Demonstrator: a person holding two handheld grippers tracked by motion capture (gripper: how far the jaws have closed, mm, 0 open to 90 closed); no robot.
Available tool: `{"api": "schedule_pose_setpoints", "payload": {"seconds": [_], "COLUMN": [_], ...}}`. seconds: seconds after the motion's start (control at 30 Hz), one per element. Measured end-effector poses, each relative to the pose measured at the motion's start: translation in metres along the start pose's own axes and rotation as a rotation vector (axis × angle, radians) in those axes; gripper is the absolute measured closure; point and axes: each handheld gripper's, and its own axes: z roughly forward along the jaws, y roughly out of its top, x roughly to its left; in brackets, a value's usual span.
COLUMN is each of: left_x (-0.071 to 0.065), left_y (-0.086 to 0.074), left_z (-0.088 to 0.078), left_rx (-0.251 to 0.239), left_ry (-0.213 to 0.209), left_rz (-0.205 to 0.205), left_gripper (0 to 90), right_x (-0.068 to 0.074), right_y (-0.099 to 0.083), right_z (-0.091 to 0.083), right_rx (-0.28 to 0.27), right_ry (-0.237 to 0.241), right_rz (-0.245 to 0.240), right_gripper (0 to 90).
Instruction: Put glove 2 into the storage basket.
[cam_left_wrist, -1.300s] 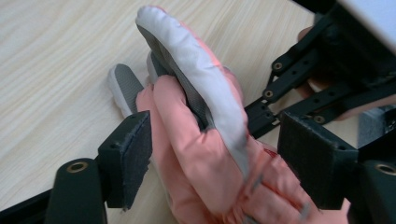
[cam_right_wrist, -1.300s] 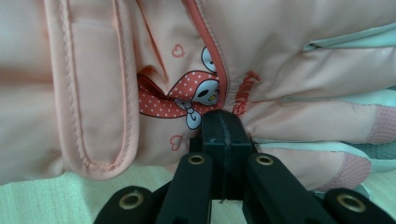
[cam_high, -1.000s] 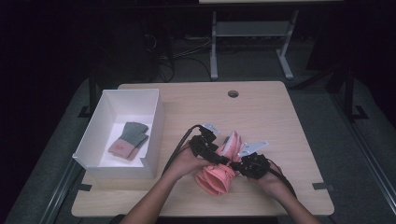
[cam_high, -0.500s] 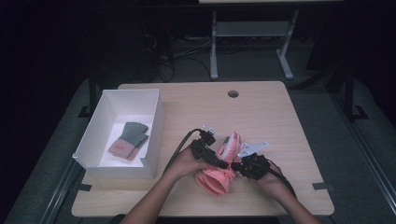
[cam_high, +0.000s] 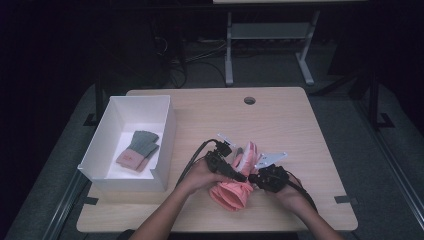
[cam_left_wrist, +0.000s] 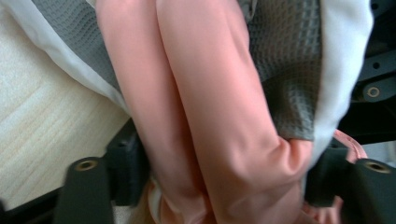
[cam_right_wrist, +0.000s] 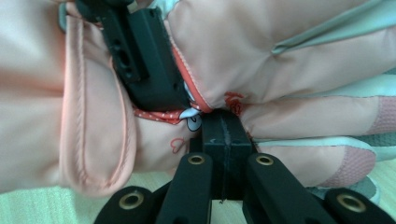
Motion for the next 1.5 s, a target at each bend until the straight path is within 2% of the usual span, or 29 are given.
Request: {"api": "schedule_pose_setpoints", "payload": {"seconds": [0.07, 0.17, 0.23, 0.37, 0.5, 0.63, 0.73, 0.87, 0.93, 1.0, 1.07, 1.27, 1.43, 1.47, 1.5], "left_x": [0.003, 0.002, 0.001, 0.0, 0.0, -0.002, -0.005, -0.007, -0.01, -0.012, -0.014, -0.025, -0.035, -0.037, -0.039], "left_y": [-0.001, 0.0, 0.0, -0.002, -0.003, -0.002, -0.001, -0.001, 0.0, 0.0, 0.0, 0.006, 0.012, 0.013, 0.014], "left_z": [-0.001, -0.003, -0.004, -0.005, -0.009, -0.013, -0.016, -0.026, -0.032, -0.04, -0.045, -0.067, -0.087, -0.091, -0.096], "left_rx": [-0.002, 0.001, 0.001, -0.024, -0.039, -0.056, -0.07, -0.085, -0.09, -0.112, -0.122, -0.133, -0.141, -0.145, -0.144], "left_ry": [-0.013, -0.009, 0.001, -0.001, -0.017, -0.042, -0.044, -0.046, -0.034, -0.033, -0.034, -0.008, 0.021, 0.028, 0.035], "left_rz": [-0.011, -0.012, 0.003, 0.002, -0.007, -0.015, -0.02, -0.006, -0.005, -0.008, -0.007, 0.014, 0.018, 0.022, 0.021], "left_gripper": [37.1, 44.9, 49.6, 55.3, 56.4, 58.0, 58.5, 58.4, 58.4, 58.4, 58.4, 58.1, 57.9, 57.8, 57.7], "right_x": [0.0, -0.001, -0.002, -0.003, -0.005, -0.009, -0.014, -0.022, -0.027, -0.031, -0.035, -0.038, -0.041, -0.041, -0.042], "right_y": [0.0, 0.0, -0.001, -0.002, -0.001, -0.004, -0.009, -0.018, -0.022, -0.025, -0.027, -0.03, -0.033, -0.033, -0.034], "right_z": [0.0, -0.001, -0.001, -0.005, -0.014, -0.032, -0.045, -0.055, -0.058, -0.059, -0.058, -0.048, -0.044, -0.043, -0.042], "right_rx": [-0.004, -0.002, -0.004, -0.01, -0.03, -0.095, -0.137, -0.145, -0.154, -0.168, -0.157, -0.078, -0.076, -0.079, -0.083], "right_ry": [-0.001, 0.001, 0.012, 0.014, 0.033, 0.037, 0.034, 0.033, 0.032, 0.035, 0.046, 0.0, -0.03, -0.039, -0.041], "right_rz": [0.0, -0.005, 0.004, 0.0, 0.008, 0.052, 0.073, 0.1, 0.113, 0.124, 0.137, 0.166, 0.178, 0.192, 0.184], "right_gripper": [90.0, 90.0, 90.0, 89.9, 79.0, 70.5, 66.1, 57.7, 54.3, 49.2, 42.8, 25.6, 17.0, 15.9, 14.4]}}
